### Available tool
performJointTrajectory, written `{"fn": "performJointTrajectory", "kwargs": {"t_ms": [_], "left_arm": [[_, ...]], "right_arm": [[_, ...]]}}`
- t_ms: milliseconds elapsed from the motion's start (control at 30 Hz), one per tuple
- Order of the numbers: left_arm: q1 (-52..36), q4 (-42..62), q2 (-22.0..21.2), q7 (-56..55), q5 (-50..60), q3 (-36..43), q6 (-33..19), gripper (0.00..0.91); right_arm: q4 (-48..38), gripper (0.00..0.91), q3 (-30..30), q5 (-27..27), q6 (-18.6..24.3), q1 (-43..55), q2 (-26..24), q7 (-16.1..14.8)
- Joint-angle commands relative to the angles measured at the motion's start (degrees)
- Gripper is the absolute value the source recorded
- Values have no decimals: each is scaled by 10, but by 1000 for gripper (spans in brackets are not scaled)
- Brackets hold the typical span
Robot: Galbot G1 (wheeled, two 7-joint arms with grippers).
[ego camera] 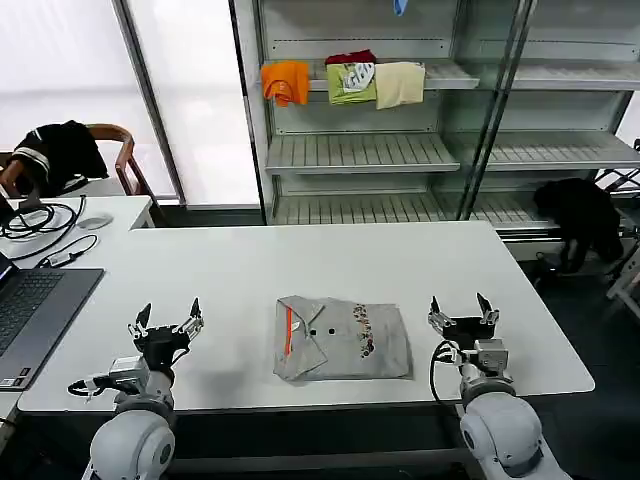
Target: Fold and organize the clothes.
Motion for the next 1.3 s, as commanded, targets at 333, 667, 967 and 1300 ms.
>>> {"fn": "performJointTrajectory", "kwargs": {"t_ms": [333,667,967,1300], "left_arm": [[4,7,-5,-1,-5,2,-2,907],[4,2,-8,-2,-5,9,-3,907],[5,-13,-11,4,12,3,12,907],[-4,-4,-15,4,7,10,13,907]], "right_arm": [[21,907,33,5,1,-22,-13,-6],[30,907,35,5,1,-25,-10,-6],[32,907,33,5,3,-26,-10,-6],[30,907,35,5,2,-23,-10,-7]]}}
